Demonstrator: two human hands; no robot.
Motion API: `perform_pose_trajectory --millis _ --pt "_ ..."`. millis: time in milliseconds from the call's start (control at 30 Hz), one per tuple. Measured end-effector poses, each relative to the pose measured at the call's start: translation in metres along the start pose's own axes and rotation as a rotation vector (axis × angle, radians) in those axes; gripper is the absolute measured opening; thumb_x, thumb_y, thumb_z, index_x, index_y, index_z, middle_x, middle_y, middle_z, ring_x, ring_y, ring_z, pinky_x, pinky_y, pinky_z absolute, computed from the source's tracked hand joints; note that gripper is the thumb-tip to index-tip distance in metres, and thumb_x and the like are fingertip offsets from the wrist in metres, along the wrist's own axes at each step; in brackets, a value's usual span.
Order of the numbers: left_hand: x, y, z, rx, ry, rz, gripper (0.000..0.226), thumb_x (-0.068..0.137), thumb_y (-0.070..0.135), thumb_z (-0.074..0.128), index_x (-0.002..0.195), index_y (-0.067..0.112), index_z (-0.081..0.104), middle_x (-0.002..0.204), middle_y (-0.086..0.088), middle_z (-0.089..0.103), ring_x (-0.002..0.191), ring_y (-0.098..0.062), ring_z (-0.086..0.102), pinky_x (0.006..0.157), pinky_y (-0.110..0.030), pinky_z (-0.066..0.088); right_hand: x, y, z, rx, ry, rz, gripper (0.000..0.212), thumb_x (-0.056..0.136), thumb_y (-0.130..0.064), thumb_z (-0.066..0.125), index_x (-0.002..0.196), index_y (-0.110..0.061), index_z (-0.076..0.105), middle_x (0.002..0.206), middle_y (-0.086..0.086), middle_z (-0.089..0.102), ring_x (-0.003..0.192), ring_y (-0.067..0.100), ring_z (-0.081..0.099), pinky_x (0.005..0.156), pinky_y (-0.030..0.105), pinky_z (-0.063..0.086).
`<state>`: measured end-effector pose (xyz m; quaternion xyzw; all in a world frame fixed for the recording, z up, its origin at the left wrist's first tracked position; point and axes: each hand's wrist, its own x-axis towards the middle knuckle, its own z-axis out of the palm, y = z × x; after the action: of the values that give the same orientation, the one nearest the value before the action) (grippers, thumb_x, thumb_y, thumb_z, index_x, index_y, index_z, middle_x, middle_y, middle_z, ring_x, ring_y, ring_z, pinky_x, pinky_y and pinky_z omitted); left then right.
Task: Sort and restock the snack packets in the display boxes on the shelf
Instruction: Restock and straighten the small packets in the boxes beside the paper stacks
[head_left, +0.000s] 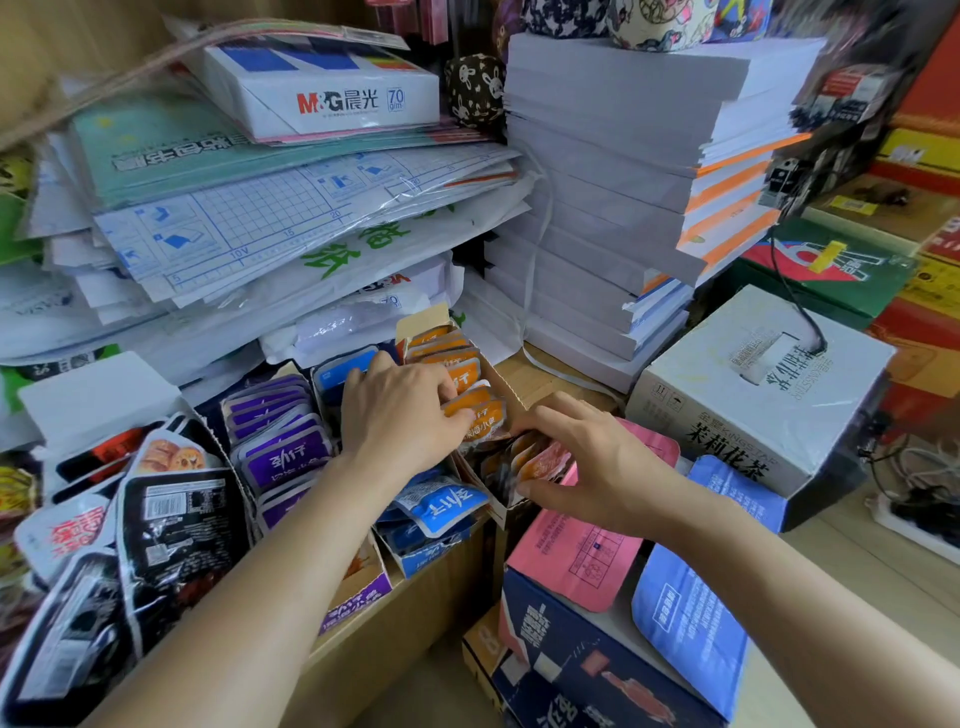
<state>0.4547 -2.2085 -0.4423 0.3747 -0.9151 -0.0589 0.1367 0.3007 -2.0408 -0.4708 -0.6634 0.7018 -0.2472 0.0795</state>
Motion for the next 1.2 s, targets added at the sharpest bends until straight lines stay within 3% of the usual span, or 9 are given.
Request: perform_pose_trajectory --millis 200,333,433,533,633,767,900,1000,1200 --pt "0.006 0.009 0.002 -0.034 0.094 0.037 0.017 0.082 0.050 0.078 0.079 0.035 0.072 0.078 0.014 0.072 0.103 -0.017 0.055 0.092 -0.036 0.037 -0.003 0.004 -0.002 0.036 0.000 -0.031 0.058 0.083 -0.032 0.081 0.134 -0.031 0.052 0.124 -0.012 0.048 0.110 0.008 0.054 0.089 0.031 0.054" --pt "0.008 0.005 -0.010 -0.144 0.191 0.102 0.012 0.083 0.042 0.079 0.077 0.033 0.074 0.066 0.016 0.067 0.094 -0.015 0.051 0.086 -0.036 0.036 0.003 0.004 0.003 0.039 0.075 -0.029 0.054 0.083 -0.021 0.082 0.131 -0.024 0.058 0.121 -0.010 0.051 0.109 0.010 0.055 0.089 0.028 0.052" --pt "0.011 -0.004 -0.018 -0.236 0.252 0.118 0.008 0.080 0.041 0.081 0.079 0.034 0.077 0.061 0.020 0.060 0.089 -0.012 0.045 0.084 -0.035 0.035 0.014 0.008 0.000 0.091 0.143 0.003 0.050 0.083 -0.019 0.083 0.129 -0.022 0.061 0.120 -0.011 0.054 0.108 0.007 0.058 0.090 0.015 0.047" --pt "0.010 -0.008 -0.015 -0.238 0.222 0.104 0.009 0.081 0.043 0.081 0.083 0.034 0.079 0.060 0.023 0.052 0.090 -0.013 0.046 0.080 -0.034 0.037 0.030 0.007 -0.003 0.095 0.063 0.043 0.061 0.082 -0.018 0.083 0.136 -0.025 0.054 0.130 -0.011 0.049 0.118 0.008 0.051 0.097 0.019 0.046" --pt "0.009 -0.007 -0.007 -0.228 0.233 0.100 0.009 0.082 0.040 0.081 0.086 0.032 0.080 0.061 0.023 0.053 0.093 -0.020 0.054 0.078 -0.035 0.040 0.044 0.004 0.002 -0.006 0.031 0.056 0.081 0.078 -0.025 0.085 0.145 -0.028 0.040 0.141 -0.005 0.037 0.128 0.017 0.041 0.106 0.036 0.046" --pt "0.010 -0.010 -0.005 -0.298 0.221 0.031 0.015 0.083 0.041 0.080 0.093 0.030 0.080 0.078 0.012 0.073 0.091 -0.019 0.061 0.077 -0.038 0.052 0.048 0.007 -0.001 0.014 0.098 0.236 0.102 0.067 -0.036 0.093 0.149 -0.025 0.033 0.144 -0.001 0.039 0.126 0.022 0.048 0.098 0.040 0.054" --pt "0.010 -0.015 -0.005 -0.382 0.193 0.027 0.024 0.083 0.036 0.081 0.106 0.027 0.079 0.092 0.010 0.077 0.078 -0.006 0.069 0.072 -0.026 0.057 0.045 0.002 0.004 0.157 0.169 0.329 0.085 0.071 -0.027 0.091 0.141 -0.025 0.043 0.135 -0.003 0.054 0.110 0.016 0.061 0.081 0.028 0.058" --pt "0.010 -0.018 -0.010 -0.423 0.131 0.040 0.026 0.083 0.032 0.082 0.108 0.030 0.077 0.091 0.013 0.076 0.077 0.001 0.069 0.072 -0.022 0.056 0.040 0.003 0.012 0.245 0.171 0.310 0.074 0.075 -0.017 0.088 0.138 -0.025 0.051 0.124 -0.006 0.061 0.088 0.005 0.064 0.069 0.017 0.056" --pt "-0.004 -0.022 -0.018 -0.391 0.174 0.176 0.014 0.081 0.040 0.073 0.094 0.034 0.074 0.095 0.017 0.064 0.093 -0.006 0.059 0.080 -0.033 0.052 0.034 0.009 0.010 0.329 0.190 0.346 0.076 0.080 -0.019 0.084 0.146 -0.026 0.048 0.112 -0.025 0.061 0.096 0.001 0.056 0.077 0.018 0.043"
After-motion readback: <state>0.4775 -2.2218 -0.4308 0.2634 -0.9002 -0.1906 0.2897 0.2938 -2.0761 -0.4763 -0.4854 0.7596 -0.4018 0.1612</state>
